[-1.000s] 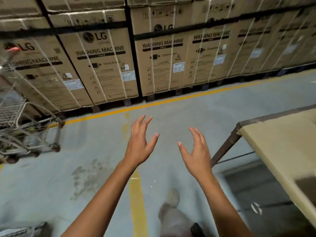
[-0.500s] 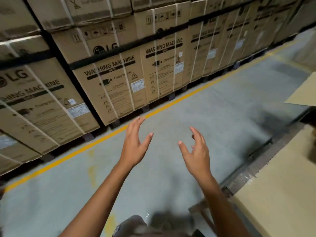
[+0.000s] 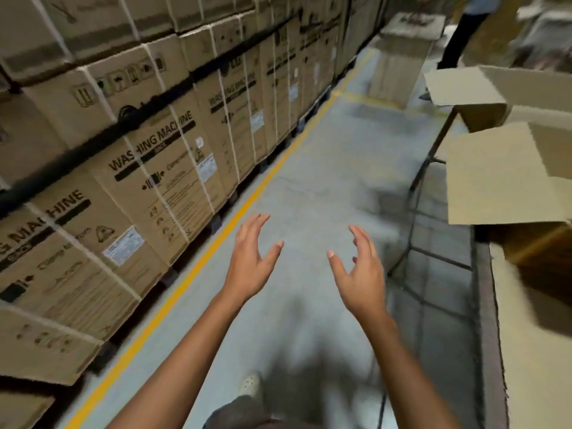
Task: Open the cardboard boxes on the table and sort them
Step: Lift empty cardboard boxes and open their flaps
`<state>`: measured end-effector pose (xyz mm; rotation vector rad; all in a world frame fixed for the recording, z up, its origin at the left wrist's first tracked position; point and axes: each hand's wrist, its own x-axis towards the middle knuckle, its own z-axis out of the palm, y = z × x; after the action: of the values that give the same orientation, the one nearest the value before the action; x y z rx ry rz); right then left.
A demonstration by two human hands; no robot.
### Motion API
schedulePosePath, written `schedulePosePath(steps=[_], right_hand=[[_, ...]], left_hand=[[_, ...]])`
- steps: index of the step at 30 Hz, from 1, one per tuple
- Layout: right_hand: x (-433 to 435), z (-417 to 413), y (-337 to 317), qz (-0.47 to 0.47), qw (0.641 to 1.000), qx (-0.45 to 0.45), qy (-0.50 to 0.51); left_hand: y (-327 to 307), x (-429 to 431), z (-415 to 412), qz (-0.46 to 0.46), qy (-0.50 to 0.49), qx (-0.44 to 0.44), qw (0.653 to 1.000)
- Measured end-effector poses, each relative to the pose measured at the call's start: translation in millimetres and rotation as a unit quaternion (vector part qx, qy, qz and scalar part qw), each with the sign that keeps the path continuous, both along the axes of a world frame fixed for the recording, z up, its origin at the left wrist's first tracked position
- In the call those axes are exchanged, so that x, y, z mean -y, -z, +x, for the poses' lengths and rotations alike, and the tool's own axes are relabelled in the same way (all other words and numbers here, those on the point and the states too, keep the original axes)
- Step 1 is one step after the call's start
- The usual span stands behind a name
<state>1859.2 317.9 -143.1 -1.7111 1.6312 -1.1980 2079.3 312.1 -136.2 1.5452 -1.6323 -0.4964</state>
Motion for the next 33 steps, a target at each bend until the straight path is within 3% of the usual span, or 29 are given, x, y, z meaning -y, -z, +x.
schedulePosePath(steps=[10,24,33], right_hand=[[160,-24,-67,-0.075,0.981,0.000,0.179],[399,-205,-117,-0.138,0.938,-0.049,0.315],[499,-330,-148,-0.057,0.904,-0.111,0.410]], left_hand=[[-73,253,-34,-0.073,0.185,0.022,0.980],[-136,543,-256,-0.157,0.340,0.043,0.926],[-169,688,-388,-0.163,0.411,0.092,0.892]])
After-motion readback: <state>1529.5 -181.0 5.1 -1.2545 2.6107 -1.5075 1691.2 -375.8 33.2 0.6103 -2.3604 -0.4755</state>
